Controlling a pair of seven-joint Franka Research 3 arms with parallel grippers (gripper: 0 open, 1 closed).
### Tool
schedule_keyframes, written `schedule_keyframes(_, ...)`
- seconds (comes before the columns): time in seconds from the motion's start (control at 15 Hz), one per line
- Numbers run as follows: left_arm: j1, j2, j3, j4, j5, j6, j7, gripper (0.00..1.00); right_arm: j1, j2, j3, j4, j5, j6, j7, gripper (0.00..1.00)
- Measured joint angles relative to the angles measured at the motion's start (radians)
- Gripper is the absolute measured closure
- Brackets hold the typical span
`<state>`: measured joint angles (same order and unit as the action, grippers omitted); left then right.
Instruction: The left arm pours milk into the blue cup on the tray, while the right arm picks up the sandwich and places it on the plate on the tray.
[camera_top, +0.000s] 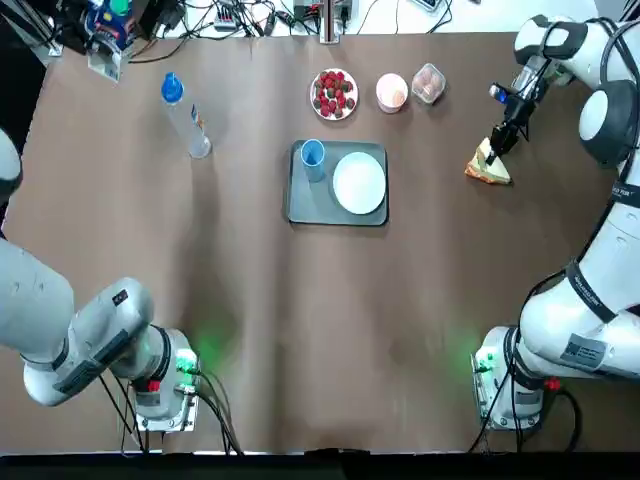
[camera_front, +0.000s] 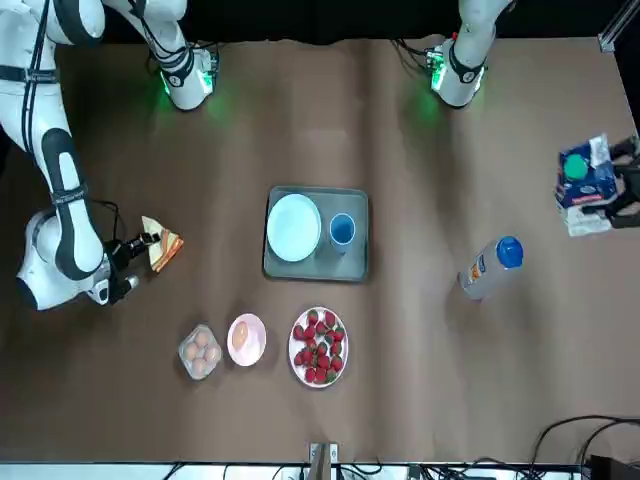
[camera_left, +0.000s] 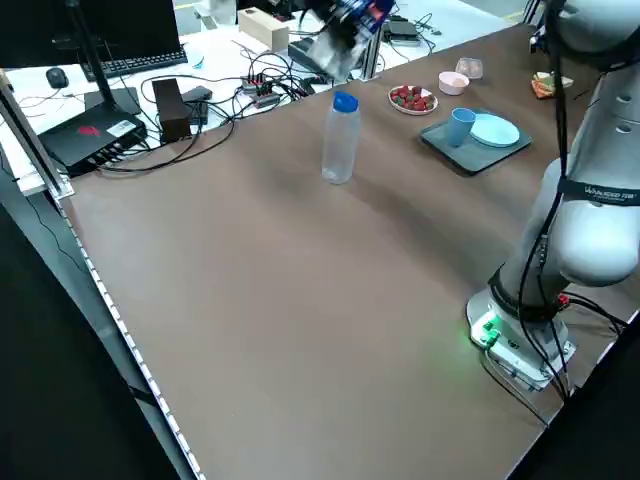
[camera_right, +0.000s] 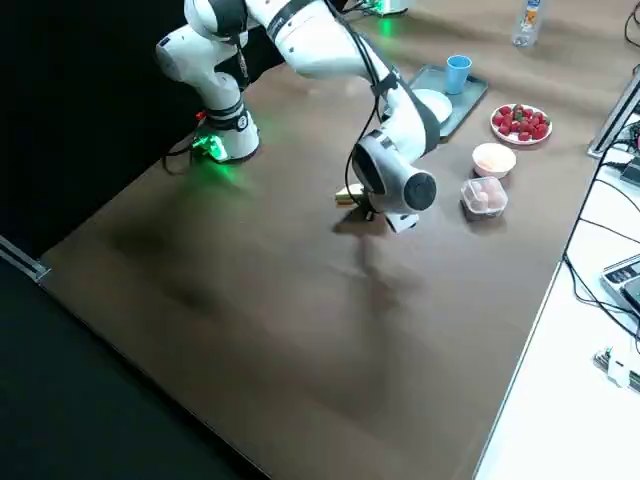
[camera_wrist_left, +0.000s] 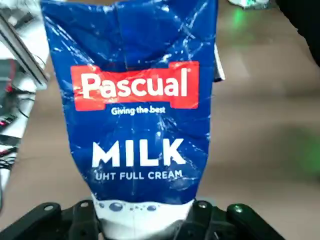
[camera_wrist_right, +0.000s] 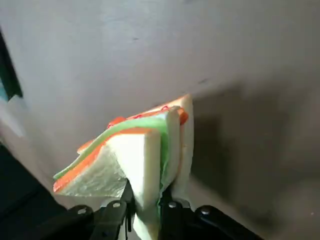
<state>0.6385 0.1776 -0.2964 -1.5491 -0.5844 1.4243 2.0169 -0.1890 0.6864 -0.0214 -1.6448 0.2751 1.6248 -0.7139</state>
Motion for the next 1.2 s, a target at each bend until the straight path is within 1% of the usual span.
schedule_keyframes(0.13, -0.074, -0.059, -0.043, -0.006, 0.087, 0.01, -0.155, 0.51, 0.017, -0.005, 0.001, 0.033, 0.001, -0.045, 0.003, 0.78)
schedule_keyframes(0.27, -0.183, -0.085, -0.088, -0.014, 0.206, 0.053, -0.334, 0.51, 0.046, -0.019, 0.005, 0.057, 0.015, -0.068, 0.047, 0.84)
schedule_keyframes(0.33, -0.241, -0.088, -0.11, -0.02, 0.265, 0.08, -0.421, 0.5, 0.062, -0.03, 0.013, 0.064, 0.028, -0.078, 0.084, 0.85)
schedule_keyframes(0.47, -0.362, -0.084, -0.133, -0.036, 0.385, 0.131, -0.589, 0.5, 0.1, -0.052, 0.041, 0.068, 0.052, -0.087, 0.188, 0.85)
schedule_keyframes(0.53, -0.479, -0.076, -0.137, -0.055, 0.494, 0.17, -0.743, 0.5, 0.151, -0.07, 0.071, 0.069, 0.06, -0.088, 0.285, 0.85)
schedule_keyframes(0.73, -0.629, -0.033, -0.138, -0.073, 0.634, 0.231, -0.94, 0.5, 0.223, -0.08, 0.099, 0.069, 0.117, -0.087, 0.393, 0.85)
schedule_keyframes(0.93, -0.76, 0.047, -0.138, -0.077, 0.807, 0.284, -1.132, 0.5, 0.295, -0.08, 0.104, 0.069, 0.177, -0.069, 0.48, 0.85)
schedule_keyframes(1.07, -0.825, 0.11, -0.137, -0.076, 0.909, 0.295, -1.245, 0.48, 0.337, -0.08, 0.104, 0.067, 0.206, -0.021, 0.534, 0.85)
schedule_keyframes(1.2, -0.873, 0.161, -0.136, -0.075, 0.958, 0.305, -1.316, 0.48, 0.377, -0.079, 0.104, 0.064, 0.251, 0.048, 0.595, 0.85)
